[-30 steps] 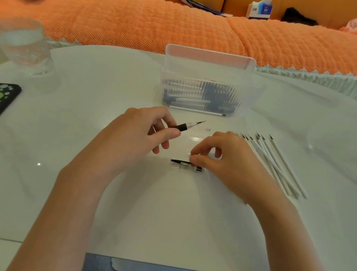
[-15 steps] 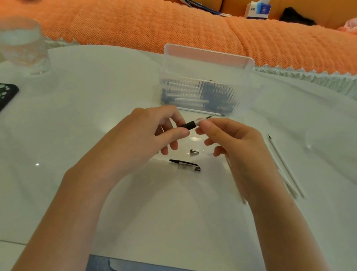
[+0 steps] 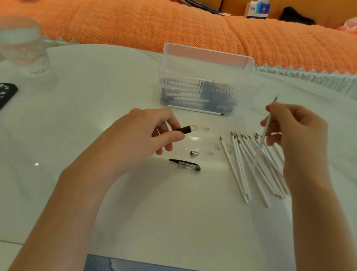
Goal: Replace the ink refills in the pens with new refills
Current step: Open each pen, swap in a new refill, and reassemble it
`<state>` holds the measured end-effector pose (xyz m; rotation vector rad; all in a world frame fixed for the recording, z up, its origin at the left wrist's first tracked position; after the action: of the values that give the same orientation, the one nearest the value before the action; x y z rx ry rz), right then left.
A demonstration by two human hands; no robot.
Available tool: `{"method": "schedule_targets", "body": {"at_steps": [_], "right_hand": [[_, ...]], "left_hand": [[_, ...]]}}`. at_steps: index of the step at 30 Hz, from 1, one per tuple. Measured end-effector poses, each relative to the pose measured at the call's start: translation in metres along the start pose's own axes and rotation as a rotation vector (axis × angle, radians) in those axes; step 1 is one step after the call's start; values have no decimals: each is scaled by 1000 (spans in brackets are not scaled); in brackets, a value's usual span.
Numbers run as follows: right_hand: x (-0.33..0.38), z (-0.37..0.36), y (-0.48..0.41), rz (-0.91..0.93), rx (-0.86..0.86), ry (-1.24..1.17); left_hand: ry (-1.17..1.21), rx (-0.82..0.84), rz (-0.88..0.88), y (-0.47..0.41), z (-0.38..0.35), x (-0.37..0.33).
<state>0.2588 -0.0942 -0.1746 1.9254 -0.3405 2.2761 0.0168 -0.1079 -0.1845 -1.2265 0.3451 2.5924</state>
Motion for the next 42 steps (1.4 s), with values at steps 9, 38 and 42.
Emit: {"method": "schedule_targets", "body": {"at_steps": [9, 38, 42], "right_hand": [[-20, -17, -2, -72, 96, 679], [-32, -66, -23, 188, 241, 1034], [-18, -60, -19, 234, 168, 793]], "left_hand": [[-2, -1, 22, 0, 1, 3], [-5, -29, 18, 3, 7, 9], [4, -59, 15, 4, 10, 9]]}}
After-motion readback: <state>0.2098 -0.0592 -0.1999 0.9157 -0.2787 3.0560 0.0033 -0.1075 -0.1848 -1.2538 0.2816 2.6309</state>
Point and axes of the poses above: each hand's wrist, its own y-axis away from the middle knuckle, its own z-axis out of the back of the hand, x = y × z, the point moved 5 cm from there along -y, towards the middle knuckle, and after that the axes turned 10 degrees about x, right-handed, at the moved point
